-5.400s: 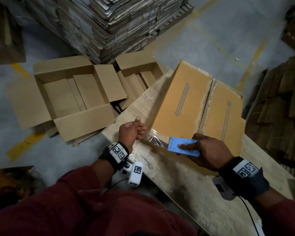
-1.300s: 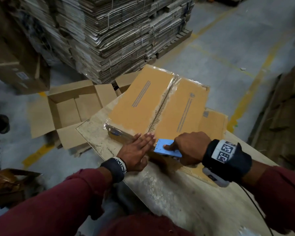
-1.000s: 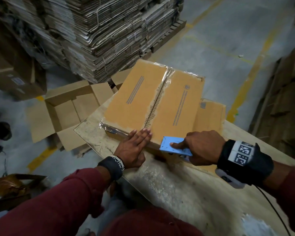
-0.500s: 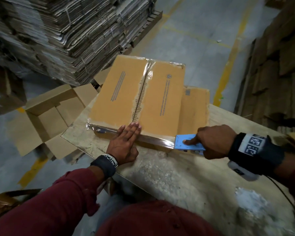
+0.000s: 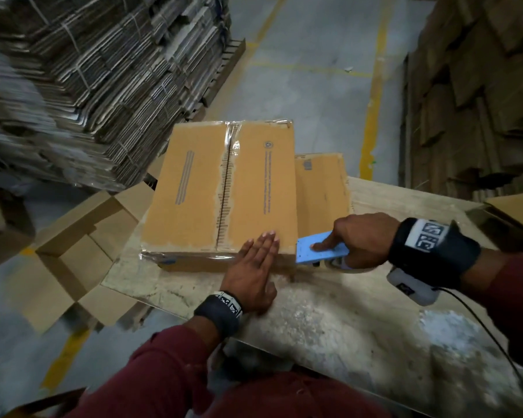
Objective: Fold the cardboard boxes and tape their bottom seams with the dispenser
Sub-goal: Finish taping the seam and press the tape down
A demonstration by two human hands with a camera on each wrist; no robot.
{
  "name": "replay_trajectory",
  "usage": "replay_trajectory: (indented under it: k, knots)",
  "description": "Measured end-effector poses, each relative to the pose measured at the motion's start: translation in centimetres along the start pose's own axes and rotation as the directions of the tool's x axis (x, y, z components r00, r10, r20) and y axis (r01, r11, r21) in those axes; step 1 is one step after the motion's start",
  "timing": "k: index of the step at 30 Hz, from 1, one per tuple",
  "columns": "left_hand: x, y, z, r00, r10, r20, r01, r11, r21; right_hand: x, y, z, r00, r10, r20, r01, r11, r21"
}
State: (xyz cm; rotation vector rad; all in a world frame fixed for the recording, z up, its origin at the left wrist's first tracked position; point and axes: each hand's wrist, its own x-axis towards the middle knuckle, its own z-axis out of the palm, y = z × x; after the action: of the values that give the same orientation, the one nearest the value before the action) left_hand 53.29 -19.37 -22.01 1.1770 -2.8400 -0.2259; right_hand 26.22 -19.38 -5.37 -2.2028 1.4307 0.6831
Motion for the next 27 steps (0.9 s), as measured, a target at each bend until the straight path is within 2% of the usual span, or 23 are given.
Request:
replay_trajectory:
  k: [3, 6, 14, 19, 21, 26, 27]
  knots:
    - [-0.1, -1.3, 0.0, 1.0, 0.025, 0.01, -0.024, 0.999, -0.04, -2.4, 2.3, -0.3, 0.996, 0.017, -0.087, -0.011, 0.997, 0.071]
    - [0.2, -1.3, 0.2, 0.999, 0.043, 0.01, -0.043, 0.999, -0.021, -4.0, 3.3, 1.2, 0.997, 0.063, -0.04, -0.059, 0.994, 0.093]
    - [0.0, -1.3, 0.0, 0.997, 0.026, 0.079, -0.028, 0.999, 0.022, -4.3, 4.8, 2.7, 0.994, 0.1, -0.052, -0.093, 0.988, 0.119]
    - [-0.1, -1.3, 0.0, 0.993, 0.009, 0.12, -0.013, 0.999, 0.031, -4.4, 5.3, 3.3, 0.988, 0.093, -0.124, -0.078, 0.989, 0.123]
    - [-0.1, -1.3, 0.3, 0.993, 0.008, 0.12, -0.011, 1.0, 0.026, -4.2, 5.5, 3.8, 0.986, 0.087, -0.141, -0.077, 0.994, 0.075]
    - [-0.1, -1.5, 0.5, 0.997, 0.016, 0.077, -0.018, 1.0, 0.013, -2.3, 5.1, 6.4, 0.995, 0.074, -0.063, -0.072, 0.997, 0.033]
    - [-0.1, -1.4, 0.4, 0.997, 0.016, 0.079, -0.017, 1.0, 0.018, -1.9, 5.1, 6.5, 0.995, 0.064, -0.082, -0.061, 0.997, 0.044]
